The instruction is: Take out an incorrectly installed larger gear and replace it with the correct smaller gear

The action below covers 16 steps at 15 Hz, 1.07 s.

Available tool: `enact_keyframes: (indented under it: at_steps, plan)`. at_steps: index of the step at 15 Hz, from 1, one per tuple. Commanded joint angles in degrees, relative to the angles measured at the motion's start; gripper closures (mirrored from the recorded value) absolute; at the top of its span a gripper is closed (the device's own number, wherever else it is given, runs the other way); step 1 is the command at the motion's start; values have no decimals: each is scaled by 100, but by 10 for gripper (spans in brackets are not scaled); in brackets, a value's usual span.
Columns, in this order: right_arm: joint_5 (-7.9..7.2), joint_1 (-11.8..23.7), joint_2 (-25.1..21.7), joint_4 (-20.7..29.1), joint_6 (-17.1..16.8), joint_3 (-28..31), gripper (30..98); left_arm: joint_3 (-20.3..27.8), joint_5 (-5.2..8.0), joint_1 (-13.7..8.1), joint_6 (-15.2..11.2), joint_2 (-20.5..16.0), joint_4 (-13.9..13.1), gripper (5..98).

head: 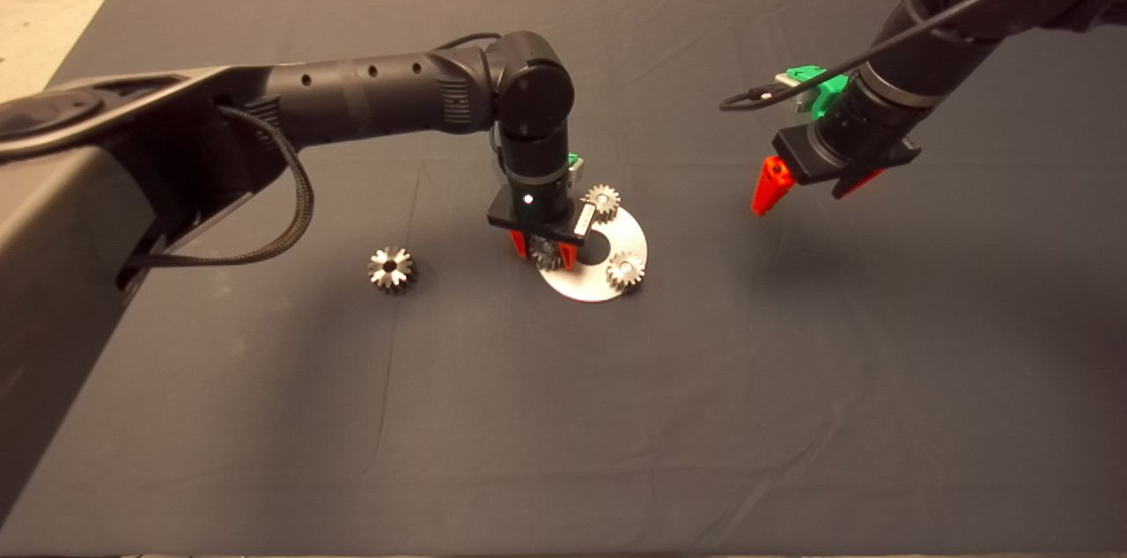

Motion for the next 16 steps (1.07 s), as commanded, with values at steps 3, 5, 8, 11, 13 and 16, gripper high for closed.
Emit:
enact_keyframes:
  at_steps: [3, 5, 8, 11, 13, 16]
  plan:
    - [-733, -17, 87, -408, 25, 34, 408, 131, 1049, -1104, -236, -38, -65, 497]
    - [-733, 4, 113, -399, 20, 72, 408, 131, 1130, -1575, -291, -79, -305, 490]
    - [-733, 226, 17, -390, 37, 396, 408, 392, 1130, -2063, -366, -307, -551, 490]
    - [-733, 706, -150, -279, 473, 1175, 408, 1608, 1130, -2305, -1026, -815, -613, 455]
    - [-733, 920, -298, 12, 834, 1763, 408, 2639, 1130, -2314, -1667, -1249, -621, 437]
    - [-733, 1022, -938, 216, 1423, 2940, 408, 4153, 1130, -2314, -2609, -1957, -609, 383]
